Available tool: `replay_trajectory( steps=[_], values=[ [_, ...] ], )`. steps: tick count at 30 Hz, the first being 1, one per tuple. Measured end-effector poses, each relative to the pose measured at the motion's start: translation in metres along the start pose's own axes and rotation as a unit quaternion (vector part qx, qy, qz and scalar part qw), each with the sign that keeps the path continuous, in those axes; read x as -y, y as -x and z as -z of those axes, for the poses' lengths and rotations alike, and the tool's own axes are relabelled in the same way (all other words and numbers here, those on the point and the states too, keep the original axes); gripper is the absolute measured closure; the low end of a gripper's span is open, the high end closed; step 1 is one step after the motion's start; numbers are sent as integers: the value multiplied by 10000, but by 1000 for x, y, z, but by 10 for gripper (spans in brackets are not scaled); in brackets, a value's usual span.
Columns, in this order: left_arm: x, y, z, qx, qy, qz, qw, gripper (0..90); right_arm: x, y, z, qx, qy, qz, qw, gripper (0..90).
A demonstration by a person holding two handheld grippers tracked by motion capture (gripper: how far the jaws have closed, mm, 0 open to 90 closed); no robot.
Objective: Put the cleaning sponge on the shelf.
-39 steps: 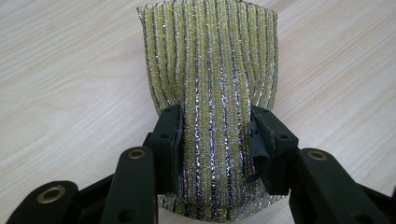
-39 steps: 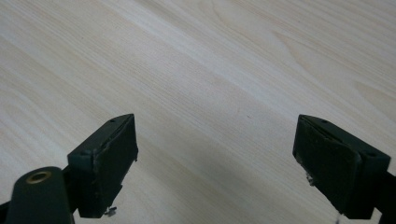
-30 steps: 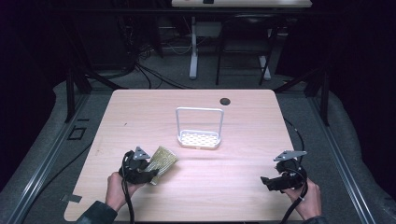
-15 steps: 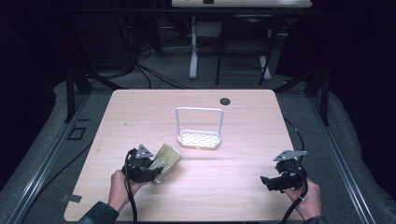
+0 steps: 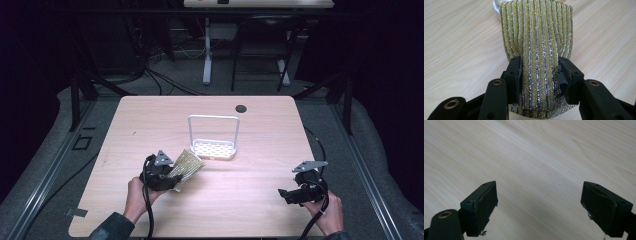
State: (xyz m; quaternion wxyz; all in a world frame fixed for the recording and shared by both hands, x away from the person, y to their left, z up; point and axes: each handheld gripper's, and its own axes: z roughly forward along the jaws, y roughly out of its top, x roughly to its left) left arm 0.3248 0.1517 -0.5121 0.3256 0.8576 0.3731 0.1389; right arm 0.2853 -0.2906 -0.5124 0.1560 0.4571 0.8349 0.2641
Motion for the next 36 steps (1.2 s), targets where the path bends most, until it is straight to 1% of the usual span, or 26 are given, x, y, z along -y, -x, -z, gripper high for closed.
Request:
replay_trajectory(
  steps=[1, 4, 6, 14, 17, 22, 25, 31, 36],
  values=[
    [-2, 0, -1, 21, -25, -40, 10000, 574, 0, 0, 0, 0, 0, 0, 10000, 132],
    [-7, 3, -4, 39, 13, -75, 10000, 572, 0, 0, -1, -2, -15, 17, 10000, 132],
    [-9, 4, -5, 20, 35, -77, 10000, 573, 0, 0, 0, 3, -10, 16, 10000, 132],
    [-16, 7, -8, 101, 90, -107, 9999, 572, 0, 0, 0, -18, -2, 16, 10000, 132],
    [-18, 8, -9, 92, 106, -118, 9998, 572, 0, 0, 0, -19, 1, 16, 10000, 133],
    [-22, 11, -10, 133, 115, -157, 9997, 572, -1, -1, 1, 20, 65, 54, 10000, 133],
    [-24, 11, -11, 138, 162, -134, 9997, 572, 0, 0, 1, 0, 21, 41, 10000, 132],
    [-29, 13, -12, 141, 225, -126, 9996, 573, -1, -2, 1, 1, 57, 33, 10000, 132],
    [-35, 15, -16, 167, 274, -134, 9994, 576, -1, 0, 1, -6, 23, 32, 10000, 132]
  ],
)
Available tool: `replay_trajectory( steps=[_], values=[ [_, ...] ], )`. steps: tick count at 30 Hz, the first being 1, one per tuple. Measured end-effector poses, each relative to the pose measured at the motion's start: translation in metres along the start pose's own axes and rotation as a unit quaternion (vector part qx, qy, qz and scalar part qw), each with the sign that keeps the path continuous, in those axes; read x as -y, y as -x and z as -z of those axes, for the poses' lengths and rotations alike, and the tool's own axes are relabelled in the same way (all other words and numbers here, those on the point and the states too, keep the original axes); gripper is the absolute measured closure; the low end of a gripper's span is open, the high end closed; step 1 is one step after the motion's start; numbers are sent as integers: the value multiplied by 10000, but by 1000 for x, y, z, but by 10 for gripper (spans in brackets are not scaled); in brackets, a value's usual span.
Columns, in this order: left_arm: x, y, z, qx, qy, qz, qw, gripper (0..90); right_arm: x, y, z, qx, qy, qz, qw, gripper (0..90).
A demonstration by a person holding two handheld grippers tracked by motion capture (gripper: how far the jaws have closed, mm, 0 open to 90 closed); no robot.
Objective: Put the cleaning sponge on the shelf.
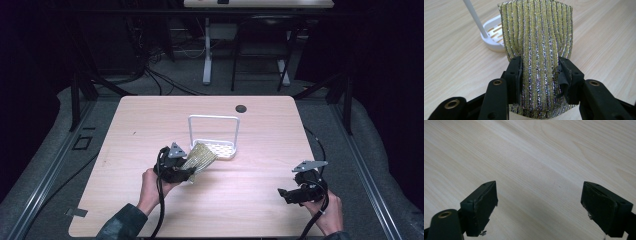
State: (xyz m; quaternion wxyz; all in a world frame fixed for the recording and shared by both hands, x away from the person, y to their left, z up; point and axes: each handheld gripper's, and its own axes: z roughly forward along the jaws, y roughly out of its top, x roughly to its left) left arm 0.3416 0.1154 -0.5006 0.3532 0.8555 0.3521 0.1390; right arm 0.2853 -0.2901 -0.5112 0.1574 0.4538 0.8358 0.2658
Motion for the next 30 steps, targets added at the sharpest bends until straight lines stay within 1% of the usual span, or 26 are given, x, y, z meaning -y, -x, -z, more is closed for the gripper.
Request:
replay_trajectory(
  steps=[5, 7, 12, 15, 17, 19, 21, 26, 30],
  values=[
    [-5, 3, -5, -18, 43, -19, 10000, 578, -1, 0, 0, 13, 42, 38, 10000, 133],
    [-8, 3, -7, 10, 41, -26, 10000, 578, -1, 0, 0, -3, 27, 29, 10000, 132],
    [-12, 5, -15, 67, 91, 32, 9999, 579, 0, 0, 1, 27, 46, 21, 10000, 135],
    [-15, 7, -20, 87, 69, -2, 9999, 581, 0, -1, 2, 11, 55, 11, 10000, 135],
    [-16, 8, -24, 52, 85, -9, 9999, 583, 0, -2, 1, -6, 42, 10, 10000, 135],
    [-17, 8, -26, 45, 50, -38, 10000, 587, -1, -1, 0, -7, 44, 56, 10000, 135],
    [-18, 8, -29, 46, 72, 4, 10000, 588, -1, -1, 0, -4, 51, 61, 10000, 135],
    [-22, 6, -34, -43, 86, 40, 9999, 589, 0, -2, 2, 12, 47, 9, 10000, 135],
    [-24, 4, -39, -49, 81, 94, 9999, 589, 0, -3, 2, 11, 69, 9, 10000, 135]
  ],
)
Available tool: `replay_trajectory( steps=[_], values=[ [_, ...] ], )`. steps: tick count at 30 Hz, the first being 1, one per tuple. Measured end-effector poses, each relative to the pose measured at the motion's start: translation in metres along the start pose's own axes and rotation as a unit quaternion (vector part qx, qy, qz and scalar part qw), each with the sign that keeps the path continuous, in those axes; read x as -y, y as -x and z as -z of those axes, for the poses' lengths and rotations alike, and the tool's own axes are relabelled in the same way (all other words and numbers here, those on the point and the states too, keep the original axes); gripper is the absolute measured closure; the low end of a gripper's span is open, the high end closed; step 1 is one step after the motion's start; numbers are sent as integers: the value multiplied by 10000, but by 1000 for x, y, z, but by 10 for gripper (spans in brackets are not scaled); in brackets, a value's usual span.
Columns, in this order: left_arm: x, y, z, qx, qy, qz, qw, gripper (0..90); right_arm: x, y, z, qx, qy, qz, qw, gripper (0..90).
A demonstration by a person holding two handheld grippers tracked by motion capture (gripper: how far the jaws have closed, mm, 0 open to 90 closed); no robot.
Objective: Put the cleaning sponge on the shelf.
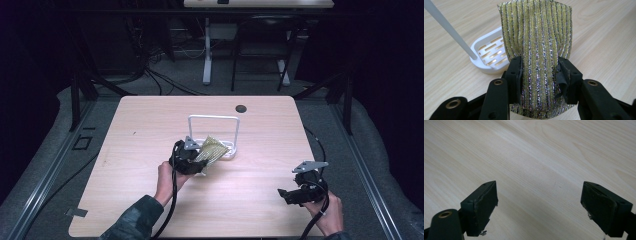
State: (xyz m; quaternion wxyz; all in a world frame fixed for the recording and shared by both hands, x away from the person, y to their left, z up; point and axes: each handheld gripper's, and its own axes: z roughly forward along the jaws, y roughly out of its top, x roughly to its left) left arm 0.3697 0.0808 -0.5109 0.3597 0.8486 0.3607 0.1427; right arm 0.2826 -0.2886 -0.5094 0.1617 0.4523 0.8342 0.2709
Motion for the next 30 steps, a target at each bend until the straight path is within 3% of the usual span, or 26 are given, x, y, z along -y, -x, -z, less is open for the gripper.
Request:
replay_trajectory(
  steps=[12, 30],
  values=[
    [-8, -3, -10, -88, 88, 138, 9998, 590, 0, 1, -1, -10, -38, 47, 10000, 135],
    [-17, -5, -20, -222, 217, 172, 9994, 591, -1, 0, -3, -45, -23, 35, 10000, 132]
  ],
)
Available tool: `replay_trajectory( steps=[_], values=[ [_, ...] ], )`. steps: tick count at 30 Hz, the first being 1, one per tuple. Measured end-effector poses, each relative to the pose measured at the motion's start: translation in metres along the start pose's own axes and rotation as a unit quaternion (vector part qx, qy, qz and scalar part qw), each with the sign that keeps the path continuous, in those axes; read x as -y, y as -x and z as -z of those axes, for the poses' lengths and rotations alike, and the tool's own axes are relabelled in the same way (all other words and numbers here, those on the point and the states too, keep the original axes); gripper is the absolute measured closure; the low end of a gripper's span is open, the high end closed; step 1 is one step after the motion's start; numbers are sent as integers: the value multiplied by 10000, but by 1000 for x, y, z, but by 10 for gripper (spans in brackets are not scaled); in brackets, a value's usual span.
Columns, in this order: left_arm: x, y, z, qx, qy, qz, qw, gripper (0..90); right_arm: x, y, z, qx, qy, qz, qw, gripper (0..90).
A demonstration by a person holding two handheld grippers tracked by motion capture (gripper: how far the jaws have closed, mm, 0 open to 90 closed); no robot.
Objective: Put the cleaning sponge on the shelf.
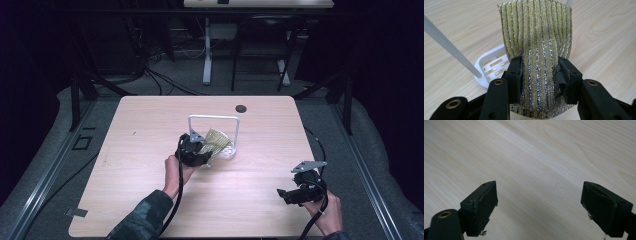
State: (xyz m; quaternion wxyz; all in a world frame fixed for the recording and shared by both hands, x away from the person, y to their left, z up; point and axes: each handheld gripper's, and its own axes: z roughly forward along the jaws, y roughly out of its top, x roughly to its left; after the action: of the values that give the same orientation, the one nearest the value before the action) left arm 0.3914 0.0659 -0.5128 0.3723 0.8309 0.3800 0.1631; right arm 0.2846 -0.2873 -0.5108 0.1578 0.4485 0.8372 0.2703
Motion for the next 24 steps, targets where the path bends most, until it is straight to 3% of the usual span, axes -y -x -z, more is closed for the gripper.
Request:
replay_trajectory(
  steps=[24],
  values=[
    [-3, -3, -16, -299, 47, 148, 9994, 591, -1, 0, -2, -12, -1, 30, 10000, 133]
  ],
)
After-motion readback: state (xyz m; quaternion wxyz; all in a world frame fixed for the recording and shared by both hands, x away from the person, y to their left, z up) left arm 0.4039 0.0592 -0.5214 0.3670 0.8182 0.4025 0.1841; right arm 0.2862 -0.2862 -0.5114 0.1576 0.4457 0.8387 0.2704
